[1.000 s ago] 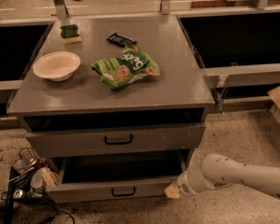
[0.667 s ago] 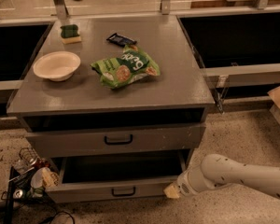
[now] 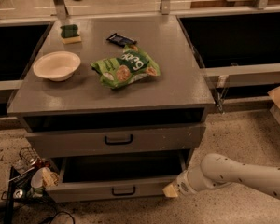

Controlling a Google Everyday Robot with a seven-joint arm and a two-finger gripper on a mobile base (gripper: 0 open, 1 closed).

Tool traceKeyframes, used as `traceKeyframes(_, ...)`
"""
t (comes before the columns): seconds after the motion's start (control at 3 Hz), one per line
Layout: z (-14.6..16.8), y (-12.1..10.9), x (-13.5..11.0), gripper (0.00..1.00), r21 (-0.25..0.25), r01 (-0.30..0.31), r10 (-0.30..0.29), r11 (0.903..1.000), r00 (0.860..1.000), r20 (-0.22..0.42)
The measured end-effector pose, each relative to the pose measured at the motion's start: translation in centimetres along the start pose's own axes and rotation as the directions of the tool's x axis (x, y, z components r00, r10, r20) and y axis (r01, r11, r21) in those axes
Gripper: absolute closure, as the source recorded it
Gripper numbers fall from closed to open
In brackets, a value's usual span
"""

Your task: Close middle drawer

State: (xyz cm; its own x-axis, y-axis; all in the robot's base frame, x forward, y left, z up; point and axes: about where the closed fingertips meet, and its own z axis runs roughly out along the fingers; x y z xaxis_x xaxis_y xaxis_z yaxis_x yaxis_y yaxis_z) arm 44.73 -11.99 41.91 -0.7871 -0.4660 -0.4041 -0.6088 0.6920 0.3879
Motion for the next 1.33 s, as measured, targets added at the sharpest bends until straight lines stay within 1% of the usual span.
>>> traceKeyframes(0.67,0.3,-0.8,-2.5,1.0,0.018,-0.003,0.002,0.9998,0.998,0.06)
traceKeyframes(1.33,1.0,-1.6,-6.7,1.0,0.024,0.002,-0.006,0.9997,0.99,0.141)
